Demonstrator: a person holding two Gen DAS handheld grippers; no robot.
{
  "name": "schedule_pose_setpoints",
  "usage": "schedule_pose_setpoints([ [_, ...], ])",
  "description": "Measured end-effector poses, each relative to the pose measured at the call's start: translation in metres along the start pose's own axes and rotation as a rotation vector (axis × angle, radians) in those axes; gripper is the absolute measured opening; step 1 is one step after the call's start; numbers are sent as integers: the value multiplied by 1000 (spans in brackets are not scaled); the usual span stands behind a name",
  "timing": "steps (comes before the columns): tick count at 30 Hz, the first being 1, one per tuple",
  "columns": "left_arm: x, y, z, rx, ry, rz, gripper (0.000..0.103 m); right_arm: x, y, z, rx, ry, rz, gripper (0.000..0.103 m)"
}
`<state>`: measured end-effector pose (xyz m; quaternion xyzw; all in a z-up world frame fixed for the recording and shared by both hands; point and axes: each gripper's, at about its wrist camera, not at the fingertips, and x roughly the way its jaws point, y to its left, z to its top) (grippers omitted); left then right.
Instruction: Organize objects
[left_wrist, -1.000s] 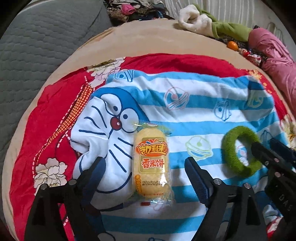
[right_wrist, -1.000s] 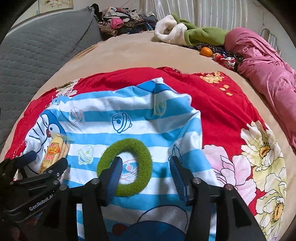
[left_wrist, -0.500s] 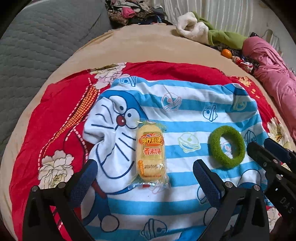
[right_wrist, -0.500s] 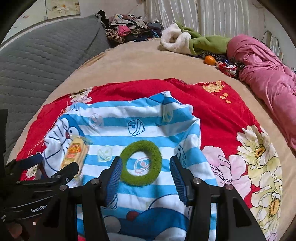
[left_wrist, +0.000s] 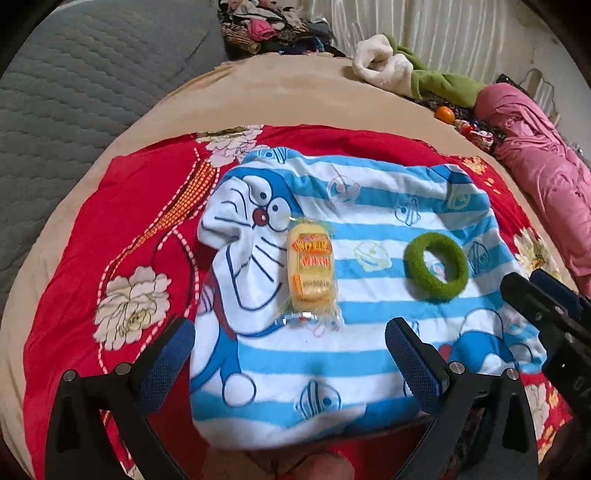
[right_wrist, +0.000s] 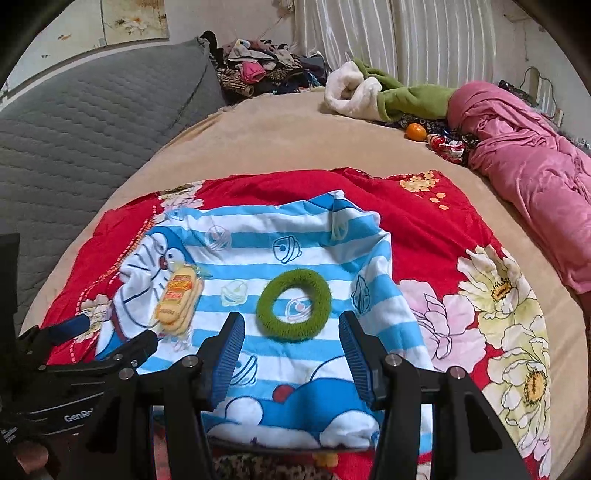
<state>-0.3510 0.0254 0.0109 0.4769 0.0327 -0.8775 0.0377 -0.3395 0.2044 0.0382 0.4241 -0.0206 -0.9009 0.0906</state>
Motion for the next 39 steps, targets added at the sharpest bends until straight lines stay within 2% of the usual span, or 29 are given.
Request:
schedule_pose_setpoints([
  [9, -35, -3, -18, 14, -40, 44, 103, -30, 0, -13, 1, -6, 1, 53],
  [21, -77, 1, -37, -2, -98, 43, 103, -68, 12, -31, -26, -31, -7, 53],
  [26, -92, 0, -46, 3, -113, 39, 103, -88, 12, -34, -19, -65, -19, 69],
  [39, -134, 2, -66, 8, -161, 28, 103, -133, 10, -44, -2, -120, -15, 82],
])
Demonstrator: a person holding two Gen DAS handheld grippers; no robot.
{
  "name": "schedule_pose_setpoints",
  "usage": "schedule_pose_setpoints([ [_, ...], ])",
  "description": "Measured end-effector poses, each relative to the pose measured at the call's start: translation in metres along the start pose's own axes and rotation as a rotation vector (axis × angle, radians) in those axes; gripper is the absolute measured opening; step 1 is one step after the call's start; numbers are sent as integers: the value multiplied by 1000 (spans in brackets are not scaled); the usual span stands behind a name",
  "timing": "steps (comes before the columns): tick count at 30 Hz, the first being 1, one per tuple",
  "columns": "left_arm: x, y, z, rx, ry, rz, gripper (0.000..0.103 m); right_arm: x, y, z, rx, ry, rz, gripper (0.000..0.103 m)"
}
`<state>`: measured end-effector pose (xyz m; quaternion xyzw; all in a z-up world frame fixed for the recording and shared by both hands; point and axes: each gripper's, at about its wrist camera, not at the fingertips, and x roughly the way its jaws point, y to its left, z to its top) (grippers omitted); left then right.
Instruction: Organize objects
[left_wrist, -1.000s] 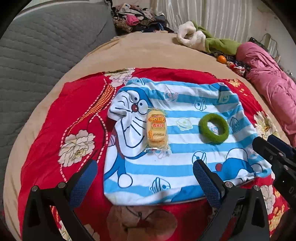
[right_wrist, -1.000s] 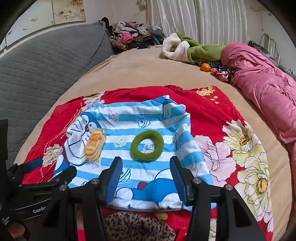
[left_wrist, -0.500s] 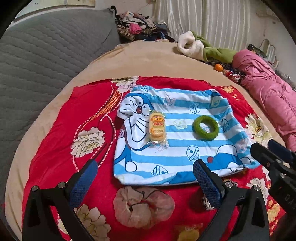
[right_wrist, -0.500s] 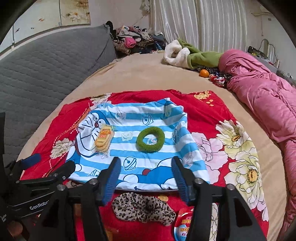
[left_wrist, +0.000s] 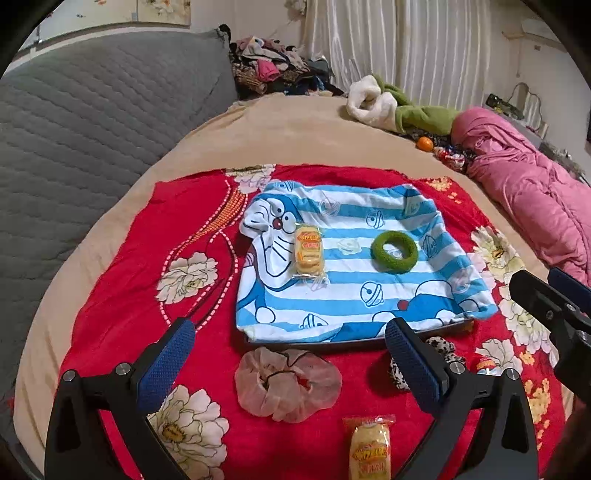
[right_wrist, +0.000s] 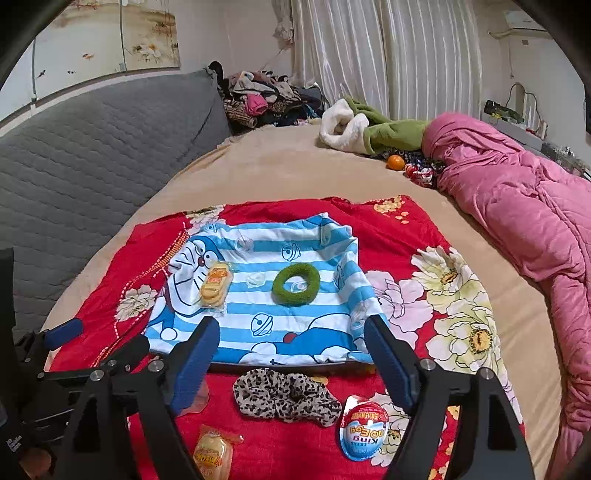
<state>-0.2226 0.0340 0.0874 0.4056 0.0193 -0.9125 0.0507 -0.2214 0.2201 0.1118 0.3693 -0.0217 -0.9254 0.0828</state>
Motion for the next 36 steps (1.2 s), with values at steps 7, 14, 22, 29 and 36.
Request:
schedule_pose_setpoints([
  [7, -24, 5, -7, -9, -32, -12, 103, -29, 6, -3, -23, -36, 7, 86],
  [14, -51, 8, -15, -9, -64, -31, 103, -58, 10, -12, -45, -74, 10, 90],
  [22, -81, 12, -18, -11, -98, -47, 103, -91, 8, -16, -48, -116, 1, 92],
  [29, -96, 15, -27, -14, -117, -50, 103, -110, 7, -22, -58, -135, -2, 98],
  [36, -109, 10, -38, 3, -131, -56, 103, -121, 0, -30, -53, -138, -14, 99],
])
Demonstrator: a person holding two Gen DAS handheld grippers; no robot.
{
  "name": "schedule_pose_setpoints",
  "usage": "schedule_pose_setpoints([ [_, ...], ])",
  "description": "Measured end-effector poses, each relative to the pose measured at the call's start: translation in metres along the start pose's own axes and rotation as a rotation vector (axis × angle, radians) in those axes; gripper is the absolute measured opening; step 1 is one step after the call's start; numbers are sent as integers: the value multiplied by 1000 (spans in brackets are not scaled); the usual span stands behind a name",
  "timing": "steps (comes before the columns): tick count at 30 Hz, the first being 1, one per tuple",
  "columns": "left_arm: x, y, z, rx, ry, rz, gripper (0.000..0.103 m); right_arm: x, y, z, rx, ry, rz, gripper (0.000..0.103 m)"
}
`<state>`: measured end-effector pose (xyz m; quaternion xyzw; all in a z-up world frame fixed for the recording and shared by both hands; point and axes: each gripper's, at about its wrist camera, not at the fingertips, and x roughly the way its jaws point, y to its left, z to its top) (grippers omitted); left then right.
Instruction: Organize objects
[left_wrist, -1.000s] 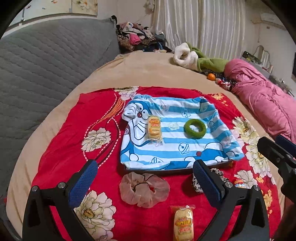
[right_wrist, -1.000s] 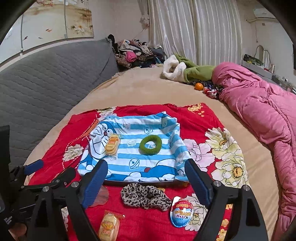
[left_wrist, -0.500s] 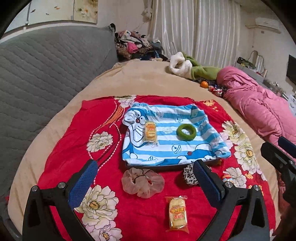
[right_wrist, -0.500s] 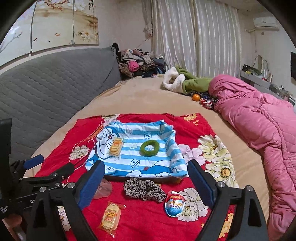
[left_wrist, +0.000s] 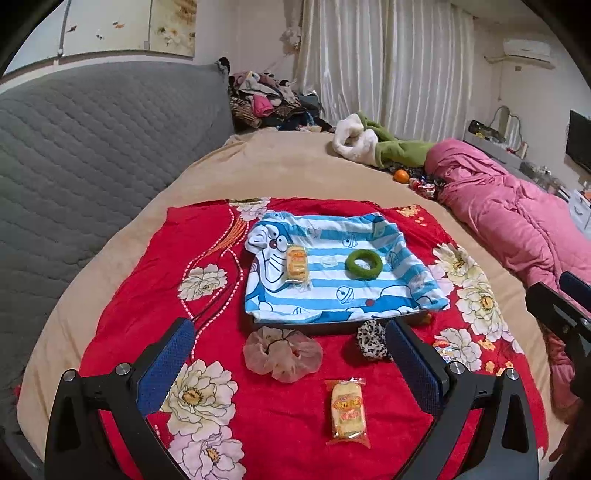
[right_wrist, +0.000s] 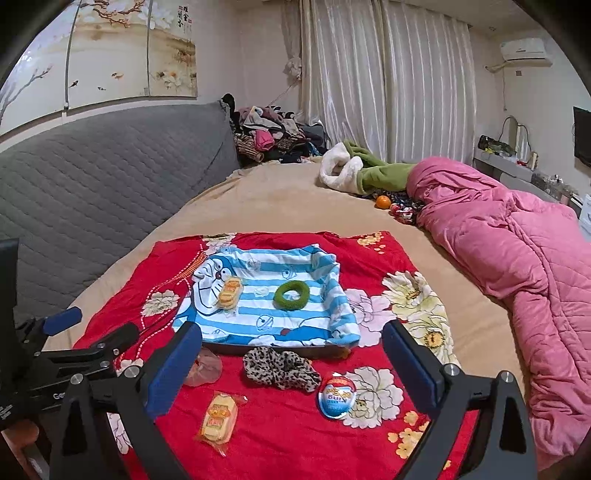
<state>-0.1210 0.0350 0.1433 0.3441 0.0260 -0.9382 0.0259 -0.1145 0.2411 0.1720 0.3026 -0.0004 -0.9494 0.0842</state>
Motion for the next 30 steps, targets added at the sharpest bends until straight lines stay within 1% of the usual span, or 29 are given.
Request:
schedule_pose_setpoints([
  [4, -9, -3, -7, 10, -14, 3, 103, -9, -6, -3, 0, -12, -3, 100],
  [11, -15, -8, -22, 18, -7, 2, 103, -19, -17, -15, 4, -11, -30, 100],
  [14, -15, -9, -31, 17, 3, 0, 103, -21, -20, -23, -4, -2, -51, 100],
  [21, -18, -14, -50, 32, 6, 13, 103, -25, -27, -43, -2, 14, -62, 100],
  [30, -19, -19, -70, 19, 23, -6, 103, -24, -29, -63, -6, 43, -64, 100],
])
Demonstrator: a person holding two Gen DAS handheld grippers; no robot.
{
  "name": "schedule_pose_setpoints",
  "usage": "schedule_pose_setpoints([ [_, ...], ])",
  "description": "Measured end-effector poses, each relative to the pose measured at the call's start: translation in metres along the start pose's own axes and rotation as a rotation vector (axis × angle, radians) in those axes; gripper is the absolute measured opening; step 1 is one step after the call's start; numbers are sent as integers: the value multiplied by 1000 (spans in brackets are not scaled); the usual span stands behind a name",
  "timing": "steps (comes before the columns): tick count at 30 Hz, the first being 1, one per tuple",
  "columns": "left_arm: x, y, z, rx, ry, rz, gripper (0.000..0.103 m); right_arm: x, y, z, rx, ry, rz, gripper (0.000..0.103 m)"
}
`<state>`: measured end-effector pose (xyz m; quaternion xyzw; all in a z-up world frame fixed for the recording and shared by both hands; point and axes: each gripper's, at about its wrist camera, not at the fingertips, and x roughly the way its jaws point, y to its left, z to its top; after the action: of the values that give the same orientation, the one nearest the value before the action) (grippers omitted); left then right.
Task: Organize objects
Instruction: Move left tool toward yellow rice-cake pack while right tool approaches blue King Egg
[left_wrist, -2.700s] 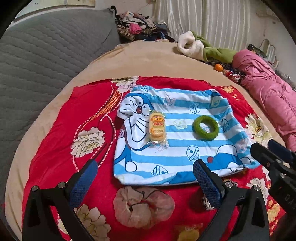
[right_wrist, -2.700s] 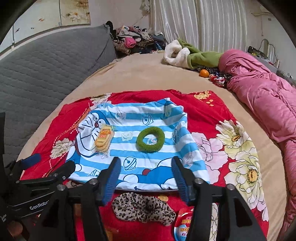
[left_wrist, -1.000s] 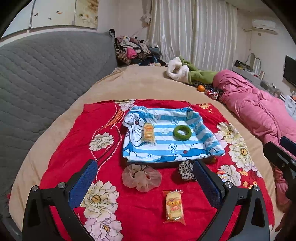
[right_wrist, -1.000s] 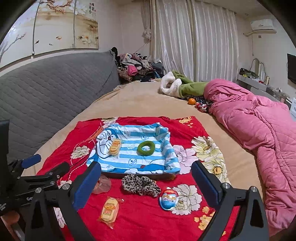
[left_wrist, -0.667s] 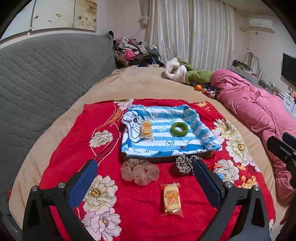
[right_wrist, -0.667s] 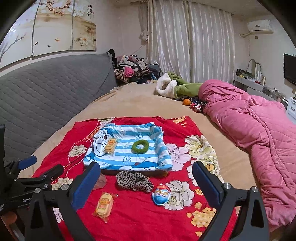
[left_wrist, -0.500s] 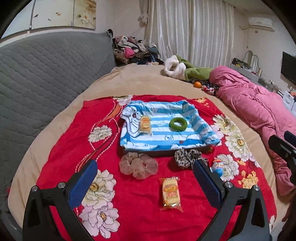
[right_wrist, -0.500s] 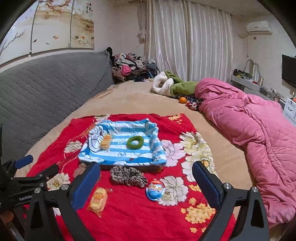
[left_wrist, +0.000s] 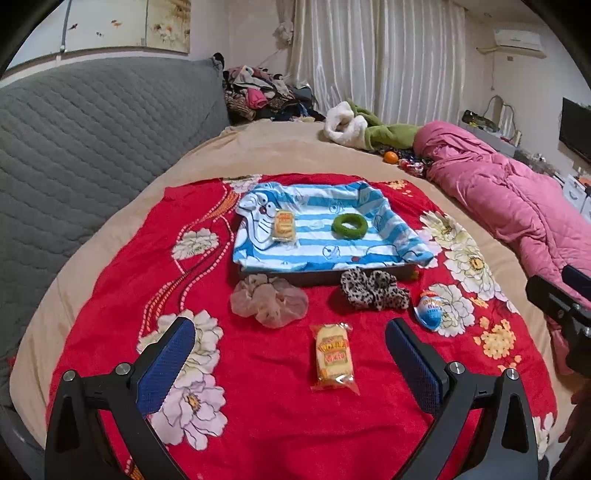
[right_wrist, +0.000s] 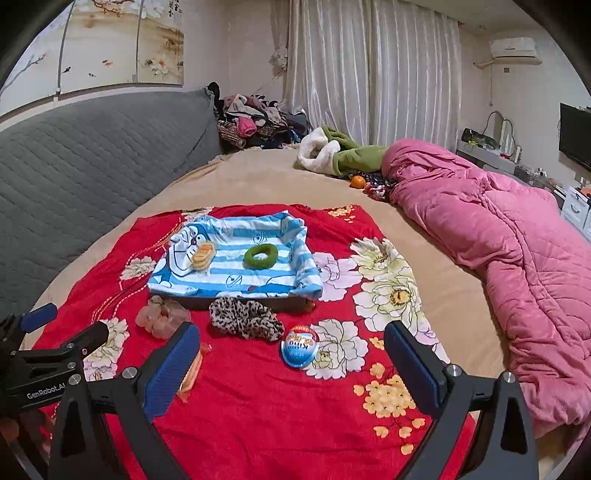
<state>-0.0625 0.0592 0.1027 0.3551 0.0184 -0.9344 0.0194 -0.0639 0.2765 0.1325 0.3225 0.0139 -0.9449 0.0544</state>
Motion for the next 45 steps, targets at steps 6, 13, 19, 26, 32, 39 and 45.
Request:
schedule_pose_setpoints([
  [6, 2, -8, -9, 4, 7, -5, 103, 2, -4, -10, -6, 13, -22, 100],
  [13, 11, -16, -17, 12, 18, -5, 103, 9, -12, -20, -2, 34, -26, 100],
  [19, 21, -26, -24, 34, 39, -11, 103, 17, -15, -29, -14, 53, -23, 100],
  [26, 28, -28, -28, 32, 48, -12, 103, 24, -17, -35, -17, 65, -19, 100],
  [32, 32, -29, -32, 33, 54, -1, 103, 28, -19, -39, -11, 68, -5, 100],
  [39, 38, -29, -40, 18, 63, 0, 103, 33, -20, -45, -13, 76, -1, 100],
  [45, 47, -34, -43, 25, 54, 5, 103, 41, -23, -47, -6, 79, 2, 100],
])
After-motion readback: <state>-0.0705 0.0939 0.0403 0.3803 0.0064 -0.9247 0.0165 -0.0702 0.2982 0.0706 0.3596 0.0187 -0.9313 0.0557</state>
